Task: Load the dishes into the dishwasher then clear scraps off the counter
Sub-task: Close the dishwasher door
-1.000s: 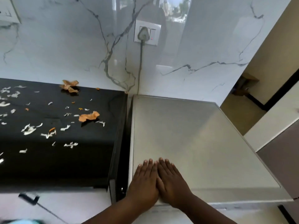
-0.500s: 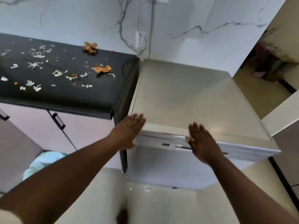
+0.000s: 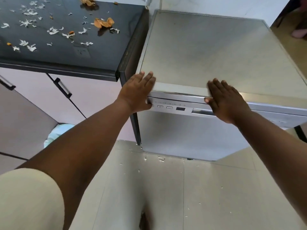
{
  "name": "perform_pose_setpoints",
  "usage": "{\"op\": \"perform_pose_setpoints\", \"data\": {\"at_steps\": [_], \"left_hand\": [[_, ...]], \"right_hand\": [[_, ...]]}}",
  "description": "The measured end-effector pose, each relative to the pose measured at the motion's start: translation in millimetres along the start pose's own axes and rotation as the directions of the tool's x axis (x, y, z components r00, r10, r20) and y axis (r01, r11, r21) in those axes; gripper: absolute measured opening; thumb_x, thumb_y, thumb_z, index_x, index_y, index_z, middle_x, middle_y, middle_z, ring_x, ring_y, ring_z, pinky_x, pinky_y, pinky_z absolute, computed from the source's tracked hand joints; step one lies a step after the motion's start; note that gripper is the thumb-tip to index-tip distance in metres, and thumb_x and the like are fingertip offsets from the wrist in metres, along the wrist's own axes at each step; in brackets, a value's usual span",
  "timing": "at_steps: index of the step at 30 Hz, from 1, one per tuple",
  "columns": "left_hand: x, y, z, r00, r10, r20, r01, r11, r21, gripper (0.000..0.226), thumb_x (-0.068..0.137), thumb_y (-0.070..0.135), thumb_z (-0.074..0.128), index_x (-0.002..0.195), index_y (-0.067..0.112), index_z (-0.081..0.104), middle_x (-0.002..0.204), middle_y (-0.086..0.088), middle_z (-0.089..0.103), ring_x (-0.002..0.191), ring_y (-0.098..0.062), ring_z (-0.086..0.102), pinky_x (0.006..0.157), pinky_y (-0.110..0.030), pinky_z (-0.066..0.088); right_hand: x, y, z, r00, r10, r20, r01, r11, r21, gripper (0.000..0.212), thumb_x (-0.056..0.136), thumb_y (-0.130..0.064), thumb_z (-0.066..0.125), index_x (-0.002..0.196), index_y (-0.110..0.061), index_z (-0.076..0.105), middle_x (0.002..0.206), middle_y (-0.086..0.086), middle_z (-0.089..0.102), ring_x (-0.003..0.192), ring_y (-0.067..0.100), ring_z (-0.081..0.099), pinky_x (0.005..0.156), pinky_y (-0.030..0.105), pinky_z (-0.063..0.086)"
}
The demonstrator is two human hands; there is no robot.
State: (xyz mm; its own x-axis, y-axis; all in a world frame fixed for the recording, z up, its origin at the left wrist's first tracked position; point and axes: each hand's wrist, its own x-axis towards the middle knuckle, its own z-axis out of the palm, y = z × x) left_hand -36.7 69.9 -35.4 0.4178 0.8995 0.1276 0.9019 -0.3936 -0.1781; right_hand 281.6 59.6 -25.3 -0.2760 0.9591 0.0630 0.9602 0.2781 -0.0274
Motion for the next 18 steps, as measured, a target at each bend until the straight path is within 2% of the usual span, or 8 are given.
{"op": "perform_pose_setpoints", "data": {"at_steps": [5, 8, 11, 13, 18], "left_hand": [[0, 1, 0, 1.0, 0.011, -0.019, -0.011, 1.0, -0.023, 0.094, 0.075, 0.051, 0.069, 0.147, 0.008, 0.026, 0.155, -0.014, 0.027, 0.14, -0.039, 0.026, 0.115, -0.046, 0.019], [1, 1, -1, 1.0, -0.01, -0.013, 0.009, 0.997, -0.075, 0.098, 0.077, 0.06, 0.062, 0.15, 0.011, 0.02, 0.158, -0.009, 0.021, 0.144, -0.034, 0.019, 0.117, -0.043, 0.015], [0, 1, -5, 0.999, -0.034, 0.033, 0.037, 0.994, -0.099, 0.106, 0.076, 0.08, 0.043, 0.153, 0.013, 0.011, 0.161, -0.005, 0.011, 0.147, -0.029, 0.01, 0.119, -0.041, 0.011], [2, 3, -8, 0.997, -0.05, 0.062, 0.057, 0.99, -0.126, 0.107, 0.076, 0.085, 0.033, 0.153, 0.015, 0.008, 0.161, -0.004, 0.007, 0.148, -0.027, 0.007, 0.12, -0.04, 0.009], [29, -2, -19, 0.977, -0.072, 0.199, 0.102, 0.985, -0.141, 0.123, 0.065, 0.094, 0.031, 0.154, 0.015, 0.0, 0.161, -0.006, -0.001, 0.148, -0.026, 0.002, 0.12, -0.041, 0.006]], "right_hand": [[0, 0, 0, 0.999, 0.031, 0.023, -0.031, 0.999, 0.009, 0.092, 0.077, -0.065, 0.003, 0.153, -0.015, 0.018, 0.16, 0.009, 0.015, 0.147, 0.03, 0.013, 0.118, 0.039, 0.011], [0, 1, 0, 0.998, 0.04, 0.047, -0.042, 0.998, 0.038, 0.084, 0.083, -0.063, 0.012, 0.154, -0.018, 0.014, 0.161, 0.005, 0.01, 0.148, 0.026, 0.009, 0.118, 0.037, 0.007], [1, 1, -1, 0.995, 0.053, 0.082, -0.057, 0.997, 0.043, 0.079, 0.087, -0.063, 0.016, 0.154, -0.021, 0.01, 0.162, 0.002, 0.006, 0.149, 0.023, 0.004, 0.119, 0.036, 0.004], [1, 0, 0, 0.995, 0.056, 0.084, -0.06, 0.998, 0.037, 0.073, 0.094, -0.063, 0.02, 0.154, -0.022, 0.008, 0.162, 0.001, 0.004, 0.149, 0.023, 0.003, 0.119, 0.036, 0.004], [2, -1, -5, 0.994, 0.038, 0.1, -0.041, 0.999, 0.026, 0.07, 0.096, -0.058, 0.024, 0.154, -0.022, 0.007, 0.162, 0.001, 0.003, 0.149, 0.021, 0.003, 0.119, 0.034, 0.004]]}}
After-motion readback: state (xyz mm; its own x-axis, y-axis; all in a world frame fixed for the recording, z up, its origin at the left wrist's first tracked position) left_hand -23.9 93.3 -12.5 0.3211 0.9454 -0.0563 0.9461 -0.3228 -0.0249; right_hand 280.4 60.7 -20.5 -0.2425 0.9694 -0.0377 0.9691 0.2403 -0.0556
